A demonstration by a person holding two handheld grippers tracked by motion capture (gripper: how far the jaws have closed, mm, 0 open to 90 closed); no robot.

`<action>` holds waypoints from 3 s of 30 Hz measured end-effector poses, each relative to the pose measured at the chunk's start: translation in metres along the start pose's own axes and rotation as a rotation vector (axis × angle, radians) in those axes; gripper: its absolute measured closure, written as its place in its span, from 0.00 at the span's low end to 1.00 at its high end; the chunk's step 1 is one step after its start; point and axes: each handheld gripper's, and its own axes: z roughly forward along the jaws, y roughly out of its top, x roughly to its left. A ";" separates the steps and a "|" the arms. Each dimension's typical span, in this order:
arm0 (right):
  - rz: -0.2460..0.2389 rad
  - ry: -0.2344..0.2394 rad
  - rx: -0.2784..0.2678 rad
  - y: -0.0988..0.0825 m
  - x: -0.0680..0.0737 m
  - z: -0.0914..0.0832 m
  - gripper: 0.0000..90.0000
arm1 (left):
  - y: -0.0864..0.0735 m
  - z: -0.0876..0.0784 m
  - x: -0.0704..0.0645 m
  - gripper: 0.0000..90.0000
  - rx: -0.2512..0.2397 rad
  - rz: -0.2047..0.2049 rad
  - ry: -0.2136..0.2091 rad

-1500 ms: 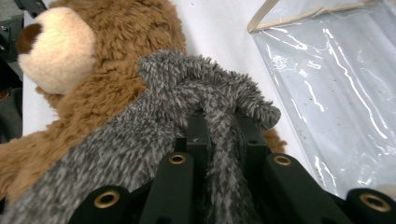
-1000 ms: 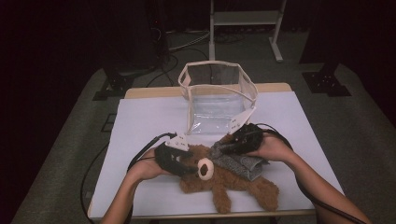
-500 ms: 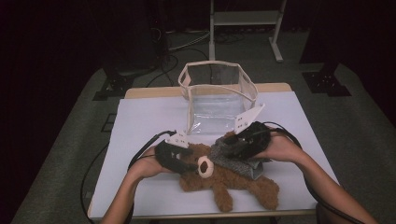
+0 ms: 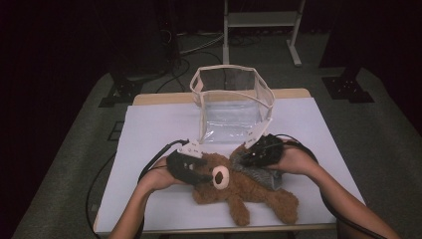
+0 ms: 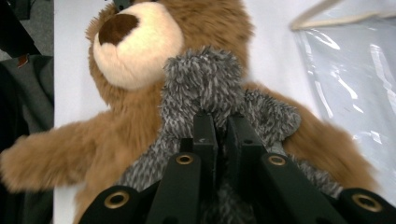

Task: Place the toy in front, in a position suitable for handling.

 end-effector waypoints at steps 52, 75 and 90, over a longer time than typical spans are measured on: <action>0.061 0.049 -0.112 -0.011 0.000 -0.003 0.86 | 0.003 -0.002 -0.013 0.45 -0.049 0.029 0.055; 0.122 0.133 -0.174 0.008 -0.013 0.007 0.86 | -0.003 0.019 -0.016 0.61 -0.118 0.054 0.038; 0.143 0.131 -0.157 0.038 -0.028 0.034 0.86 | 0.011 0.032 -0.021 0.61 -0.112 0.084 0.010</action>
